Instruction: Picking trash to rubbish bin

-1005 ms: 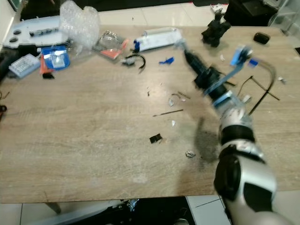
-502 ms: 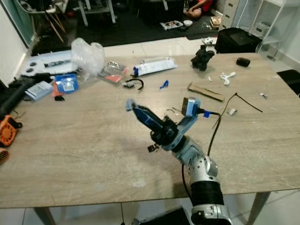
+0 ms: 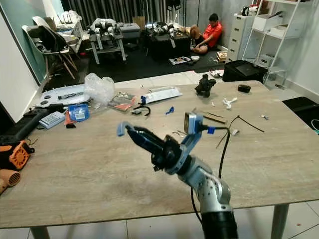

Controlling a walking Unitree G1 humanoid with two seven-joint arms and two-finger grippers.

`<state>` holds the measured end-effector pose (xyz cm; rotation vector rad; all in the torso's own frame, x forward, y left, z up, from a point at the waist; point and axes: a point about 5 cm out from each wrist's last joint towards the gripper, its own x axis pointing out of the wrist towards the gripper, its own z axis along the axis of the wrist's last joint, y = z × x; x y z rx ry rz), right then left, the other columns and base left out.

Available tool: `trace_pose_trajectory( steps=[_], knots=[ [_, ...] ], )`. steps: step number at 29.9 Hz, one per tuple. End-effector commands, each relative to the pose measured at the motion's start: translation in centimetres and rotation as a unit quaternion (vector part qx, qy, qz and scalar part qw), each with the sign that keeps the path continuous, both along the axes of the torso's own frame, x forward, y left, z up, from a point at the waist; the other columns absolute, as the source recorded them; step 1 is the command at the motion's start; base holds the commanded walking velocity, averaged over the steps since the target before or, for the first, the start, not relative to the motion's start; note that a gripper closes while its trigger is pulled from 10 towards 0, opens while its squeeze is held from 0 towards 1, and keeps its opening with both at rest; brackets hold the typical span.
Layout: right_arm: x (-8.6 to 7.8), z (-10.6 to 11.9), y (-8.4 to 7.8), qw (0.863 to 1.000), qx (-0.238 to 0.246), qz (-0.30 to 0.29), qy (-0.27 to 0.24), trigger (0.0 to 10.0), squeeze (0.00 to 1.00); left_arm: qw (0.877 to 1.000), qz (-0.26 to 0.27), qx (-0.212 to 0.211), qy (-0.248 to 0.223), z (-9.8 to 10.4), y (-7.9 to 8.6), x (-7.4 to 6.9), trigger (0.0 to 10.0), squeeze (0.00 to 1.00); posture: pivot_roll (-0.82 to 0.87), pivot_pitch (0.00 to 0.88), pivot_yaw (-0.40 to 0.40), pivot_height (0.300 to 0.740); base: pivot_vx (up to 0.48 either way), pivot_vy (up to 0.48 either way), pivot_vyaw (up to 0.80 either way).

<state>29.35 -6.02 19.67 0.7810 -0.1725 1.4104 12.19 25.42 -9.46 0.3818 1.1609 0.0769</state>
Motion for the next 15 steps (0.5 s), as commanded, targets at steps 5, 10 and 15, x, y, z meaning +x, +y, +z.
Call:
trace_pose_trajectory(
  steps=[5,10,15],
  knots=[
    [-0.4,-0.8,0.9,0.999,-0.033,-0.008,0.022,10.0,0.0,0.999,-0.014,-0.001,0.031,-0.6,-0.6,-1.4,10.0,0.0,-0.08,0.061,0.068,0.74,-0.334,0.0,0.0],
    [-0.8,-2.0,1.2,0.997,-0.064,-0.01,0.039,10.0,0.0,0.999,-0.023,-0.005,0.036,-0.7,-1.1,-1.4,10.0,0.0,-0.08,0.063,0.062,0.74,-0.335,0.0,0.0],
    [-0.9,-3.9,1.8,0.989,-0.139,-0.017,0.045,10.0,0.0,0.999,-0.027,-0.007,0.036,-0.8,-1.3,-1.3,10.0,0.0,-0.08,0.062,0.058,0.74,-0.334,0.0,0.0]
  ],
)
